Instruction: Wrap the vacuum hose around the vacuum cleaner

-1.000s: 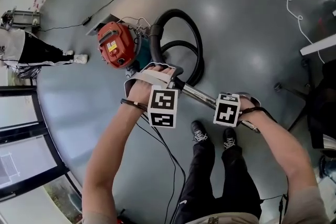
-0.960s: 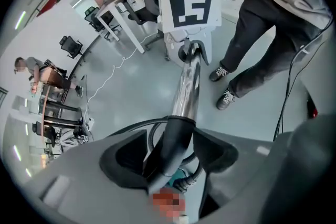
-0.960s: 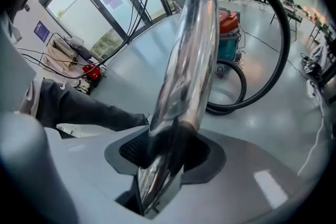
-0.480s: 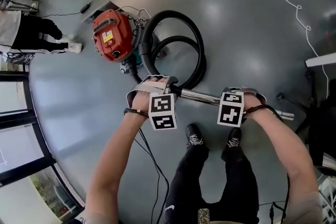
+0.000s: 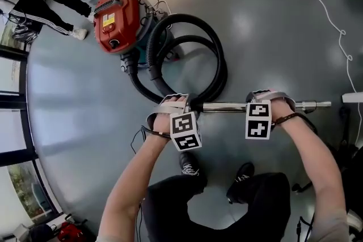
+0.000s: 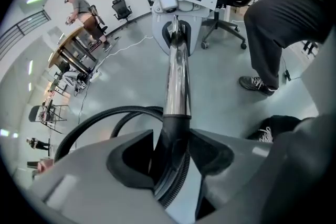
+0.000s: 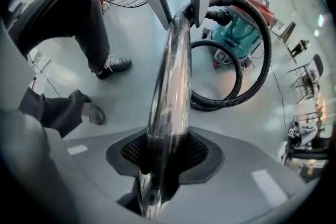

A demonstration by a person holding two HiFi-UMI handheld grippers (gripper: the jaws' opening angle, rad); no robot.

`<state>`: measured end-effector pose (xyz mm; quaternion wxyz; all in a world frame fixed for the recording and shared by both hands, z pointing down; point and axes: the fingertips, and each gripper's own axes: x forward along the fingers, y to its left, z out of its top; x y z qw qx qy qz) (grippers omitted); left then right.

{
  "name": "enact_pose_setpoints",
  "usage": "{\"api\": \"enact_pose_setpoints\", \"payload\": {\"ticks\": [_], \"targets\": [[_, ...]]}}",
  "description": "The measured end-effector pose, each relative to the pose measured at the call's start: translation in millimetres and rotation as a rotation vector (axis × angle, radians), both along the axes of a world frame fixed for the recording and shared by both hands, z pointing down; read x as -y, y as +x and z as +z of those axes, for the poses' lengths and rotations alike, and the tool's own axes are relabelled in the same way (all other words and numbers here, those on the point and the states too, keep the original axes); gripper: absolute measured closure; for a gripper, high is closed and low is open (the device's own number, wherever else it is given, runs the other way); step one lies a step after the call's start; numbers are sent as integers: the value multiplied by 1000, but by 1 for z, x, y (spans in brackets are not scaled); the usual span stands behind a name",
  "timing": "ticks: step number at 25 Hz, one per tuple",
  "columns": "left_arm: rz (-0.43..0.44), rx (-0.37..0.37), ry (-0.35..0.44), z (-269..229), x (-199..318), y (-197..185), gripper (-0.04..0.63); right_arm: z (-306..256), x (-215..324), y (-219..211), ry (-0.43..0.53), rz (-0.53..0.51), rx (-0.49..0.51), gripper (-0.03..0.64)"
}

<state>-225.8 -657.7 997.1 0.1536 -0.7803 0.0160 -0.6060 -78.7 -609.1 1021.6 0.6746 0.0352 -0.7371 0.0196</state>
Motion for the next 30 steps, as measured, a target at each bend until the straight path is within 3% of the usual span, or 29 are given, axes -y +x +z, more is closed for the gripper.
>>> {"api": "enact_pose_setpoints", "payload": {"ticks": [9, 20, 25, 30], "targets": [[-120, -21, -54, 142, -6, 10, 403, 140, 31, 18, 67, -178, -42, 453], [-189, -44, -27, 239, 32, 12, 405, 241, 88, 22, 181, -217, -75, 456], [-215, -43, -115, 259, 40, 9, 404, 266, 104, 19, 195, -193, -60, 459], [-277, -111, -224, 259, 50, 7, 406, 283, 118, 12, 224, -188, -59, 456]]}}
